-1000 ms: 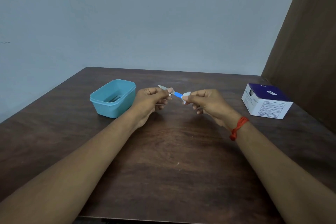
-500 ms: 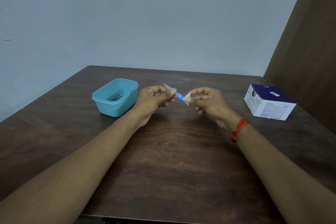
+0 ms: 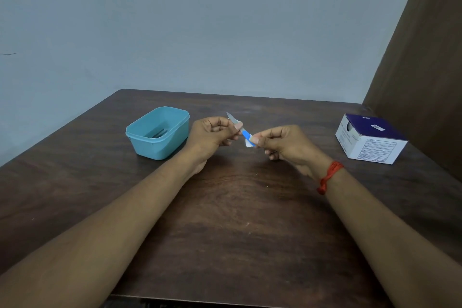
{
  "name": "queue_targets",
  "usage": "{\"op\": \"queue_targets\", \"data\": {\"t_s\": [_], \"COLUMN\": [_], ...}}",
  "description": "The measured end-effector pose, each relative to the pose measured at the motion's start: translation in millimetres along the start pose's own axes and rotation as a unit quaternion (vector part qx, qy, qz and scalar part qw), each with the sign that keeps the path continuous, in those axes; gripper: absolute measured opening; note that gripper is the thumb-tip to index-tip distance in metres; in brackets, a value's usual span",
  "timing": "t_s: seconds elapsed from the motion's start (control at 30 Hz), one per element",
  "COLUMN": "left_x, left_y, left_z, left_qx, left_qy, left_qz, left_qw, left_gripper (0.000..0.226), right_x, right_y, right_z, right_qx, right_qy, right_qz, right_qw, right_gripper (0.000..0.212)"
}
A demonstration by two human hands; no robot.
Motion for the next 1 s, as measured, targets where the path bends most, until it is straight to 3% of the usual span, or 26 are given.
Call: {"op": "queue_targets", "data": {"t_s": [0.2, 0.37, 0.47, 0.87, 1.0], "left_x": [-2, 3, 1, 1, 1], "left_y": [0, 2, 3, -2, 2], "left_z": [2, -11, -11, 2, -6], "left_qx": [-0.003, 0.038, 0.020, -0.031, 0.001], "left_qy": [0.015, -0.036, -0.046, -0.034, -0.047], "left_qz": [-0.002, 0.010, 0.001, 0.015, 0.018], "left_qw": [1.000, 0.999, 0.999, 0.999, 0.999], "left_gripper": [0.009, 0.016, 0.021, 0.006, 0.010], "right_x": [0, 4, 5, -3, -2], "right_y": [0, 2, 3, -1, -1], "right_z": [-2, -4, -3, -3, -3], "right_qx": [0.018, 0.005, 0.009, 0.029, 0.031], "right_qy": [0.026, 0.047, 0.054, 0.076, 0.070], "right_qz": [-0.015, 0.009, 0.008, -0.019, -0.005], "right_qw": [0.999, 0.999, 0.998, 0.997, 0.997], "right_gripper": [0.017, 0.021, 0.023, 0.023, 0.026]}}
Point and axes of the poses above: each hand's wrist, its own y-axis away from the middle knuckle, its own z-axis out of the back of the hand, x = y × z, the point moved 8 cm from there along -y, towards the middle knuckle, and after that the axes turned 12 degrees about z, right-handed, at the moved point
